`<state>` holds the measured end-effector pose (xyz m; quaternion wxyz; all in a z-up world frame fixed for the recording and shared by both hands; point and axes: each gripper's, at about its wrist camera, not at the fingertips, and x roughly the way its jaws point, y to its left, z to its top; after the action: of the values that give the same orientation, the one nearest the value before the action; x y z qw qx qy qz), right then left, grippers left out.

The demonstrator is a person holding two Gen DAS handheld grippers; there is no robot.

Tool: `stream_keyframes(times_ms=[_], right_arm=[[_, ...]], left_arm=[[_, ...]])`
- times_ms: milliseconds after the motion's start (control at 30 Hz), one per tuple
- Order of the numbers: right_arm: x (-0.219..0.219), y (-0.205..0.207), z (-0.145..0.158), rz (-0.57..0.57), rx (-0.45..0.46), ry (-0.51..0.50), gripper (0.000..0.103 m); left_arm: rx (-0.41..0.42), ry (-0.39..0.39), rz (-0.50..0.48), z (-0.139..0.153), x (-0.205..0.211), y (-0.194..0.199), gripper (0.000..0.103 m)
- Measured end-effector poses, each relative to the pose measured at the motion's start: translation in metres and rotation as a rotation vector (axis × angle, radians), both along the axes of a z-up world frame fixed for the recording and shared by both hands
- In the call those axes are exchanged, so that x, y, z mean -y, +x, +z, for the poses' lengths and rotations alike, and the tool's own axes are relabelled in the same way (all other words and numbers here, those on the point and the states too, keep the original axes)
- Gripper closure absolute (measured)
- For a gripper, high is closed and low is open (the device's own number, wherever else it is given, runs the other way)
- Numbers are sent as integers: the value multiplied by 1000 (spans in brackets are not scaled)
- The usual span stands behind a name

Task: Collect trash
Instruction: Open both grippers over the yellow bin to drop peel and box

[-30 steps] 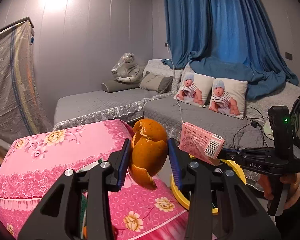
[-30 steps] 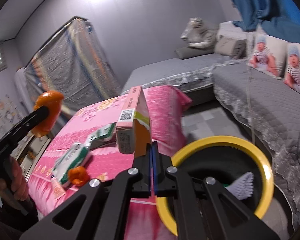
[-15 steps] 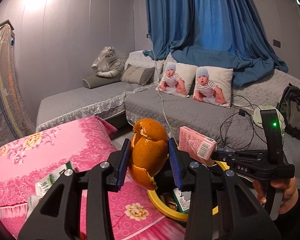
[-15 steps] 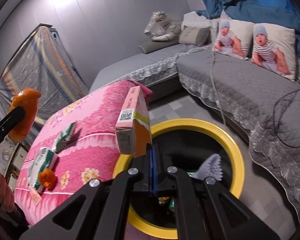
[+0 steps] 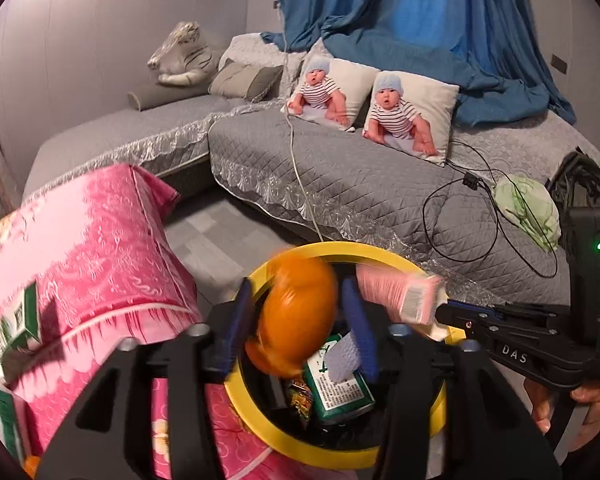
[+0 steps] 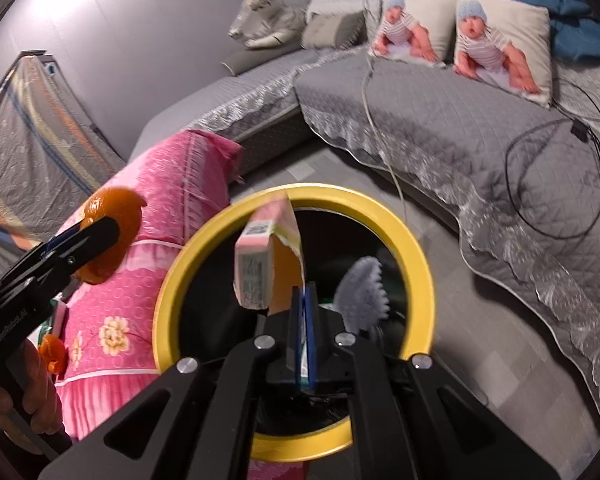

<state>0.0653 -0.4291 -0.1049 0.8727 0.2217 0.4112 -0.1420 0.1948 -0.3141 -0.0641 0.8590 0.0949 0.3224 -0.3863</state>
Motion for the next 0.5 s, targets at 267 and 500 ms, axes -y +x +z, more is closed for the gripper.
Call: stream_keyframes(times_ms=[267,500], right_arm=[[16,-9,-10,-69,-6,39,38],[-11,-4,10,55,88,102,29]], left_arm=[[55,-19,81,6,-37,1,9],[165,79,96,26,-118,-4,8]])
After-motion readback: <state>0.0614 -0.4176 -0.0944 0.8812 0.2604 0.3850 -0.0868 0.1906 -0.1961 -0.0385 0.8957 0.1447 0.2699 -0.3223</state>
